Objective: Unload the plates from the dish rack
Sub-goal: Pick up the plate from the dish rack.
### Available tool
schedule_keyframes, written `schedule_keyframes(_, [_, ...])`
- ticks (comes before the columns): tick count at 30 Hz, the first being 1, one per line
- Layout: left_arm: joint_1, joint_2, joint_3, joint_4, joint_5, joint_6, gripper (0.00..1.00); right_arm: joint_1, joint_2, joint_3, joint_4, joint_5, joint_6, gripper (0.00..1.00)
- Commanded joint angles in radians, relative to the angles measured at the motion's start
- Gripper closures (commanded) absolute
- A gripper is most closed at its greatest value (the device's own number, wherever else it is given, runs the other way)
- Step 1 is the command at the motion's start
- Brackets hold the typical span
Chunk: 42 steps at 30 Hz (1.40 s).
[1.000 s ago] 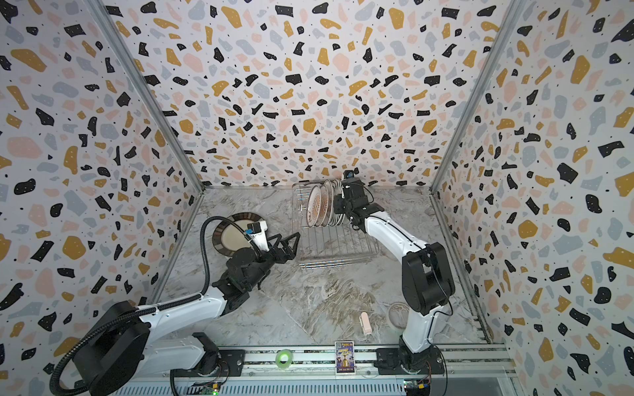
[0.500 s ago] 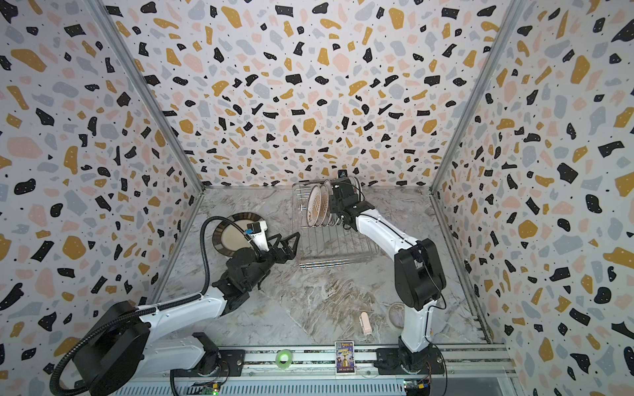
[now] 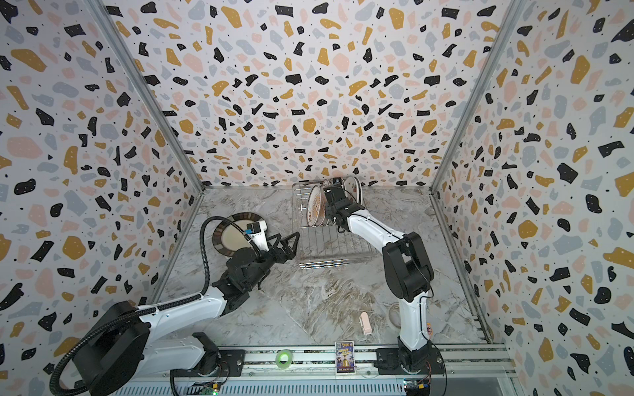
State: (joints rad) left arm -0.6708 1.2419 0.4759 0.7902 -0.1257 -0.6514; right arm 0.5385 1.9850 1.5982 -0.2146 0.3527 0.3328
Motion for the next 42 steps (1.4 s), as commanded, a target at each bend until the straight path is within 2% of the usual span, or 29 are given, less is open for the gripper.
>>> schedule_keyframes(1, [-0.006,-0.016,0.015,0.035,-0.016,0.001,0.0,0.013,0.025,0.0,0.013,0.084,0.035,0.74])
schedule_keyframes(7, [-0.006,-0.02,0.024,0.008,-0.005,0.01,0.0,0.02,-0.029,-0.16,0.194,0.086,0.082,0.75])
schedule_keyframes(17, [-0.006,-0.064,0.009,-0.016,-0.028,0.016,0.0,0.044,-0.027,-0.259,0.388,0.159,0.118,0.79])
schedule_keyframes(18, [-0.006,-0.065,0.009,-0.018,-0.029,0.019,0.0,0.048,-0.023,-0.257,0.396,0.162,0.122,0.81])
schedule_keyframes(30, [-0.006,-0.083,0.02,-0.059,-0.049,0.031,0.0,0.093,-0.028,-0.207,0.397,0.291,0.107,0.85])
schedule_keyframes(42, [-0.006,-0.1,0.02,-0.058,-0.079,0.024,0.0,0.104,-0.13,-0.197,0.394,0.293,0.063,0.89])
